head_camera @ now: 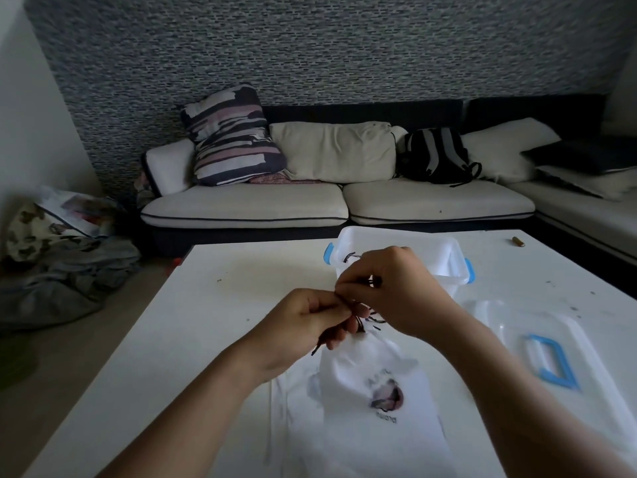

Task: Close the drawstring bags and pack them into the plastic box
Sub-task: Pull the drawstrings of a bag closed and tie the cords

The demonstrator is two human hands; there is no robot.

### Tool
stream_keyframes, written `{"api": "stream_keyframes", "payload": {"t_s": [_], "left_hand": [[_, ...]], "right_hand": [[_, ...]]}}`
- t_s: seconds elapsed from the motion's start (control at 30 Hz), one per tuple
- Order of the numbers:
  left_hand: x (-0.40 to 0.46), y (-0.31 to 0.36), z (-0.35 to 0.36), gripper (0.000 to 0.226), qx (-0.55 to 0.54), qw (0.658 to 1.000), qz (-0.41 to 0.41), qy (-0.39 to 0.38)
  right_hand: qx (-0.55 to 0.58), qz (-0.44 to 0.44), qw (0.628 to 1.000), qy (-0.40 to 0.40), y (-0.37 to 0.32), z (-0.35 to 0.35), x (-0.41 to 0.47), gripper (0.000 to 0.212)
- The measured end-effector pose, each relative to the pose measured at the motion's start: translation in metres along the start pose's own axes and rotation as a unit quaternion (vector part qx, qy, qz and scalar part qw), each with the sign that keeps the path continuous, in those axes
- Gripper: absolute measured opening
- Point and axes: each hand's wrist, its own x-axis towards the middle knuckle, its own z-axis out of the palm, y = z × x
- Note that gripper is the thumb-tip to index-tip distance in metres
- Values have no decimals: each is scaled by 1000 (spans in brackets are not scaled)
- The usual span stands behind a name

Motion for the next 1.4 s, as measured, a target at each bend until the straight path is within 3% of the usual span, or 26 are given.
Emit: {"api": "stream_keyframes", "payload": {"t_s": [0.1, 0.2, 0.4, 0.67, 0.83, 1.0, 1.4], "left_hand": [[2, 0, 2, 27, -81, 996, -20, 17], [5, -4, 4, 25, -52, 997, -13, 54], [8, -4, 5, 35, -136, 986, -47, 80], [13, -3, -1, 41, -181, 971, -32, 152], [13, -4, 2, 46, -195, 968, -24, 153], [13, -2, 6, 44, -206, 964, -25, 166], [13, -3, 9, 47, -220, 960, -15, 170]], "right_hand": [[38, 33, 998, 24, 3, 1, 0, 13], [58, 42, 997, 25, 3, 4, 0, 12], [-11, 17, 1000, 5, 6, 0, 1, 15], [40, 113, 992, 33, 15, -28, -4, 7], [101, 122, 987, 7, 7, -8, -4, 7], [65, 113, 991, 33, 8, 12, -3, 8], [67, 105, 992, 11, 8, 12, -4, 11]]}}
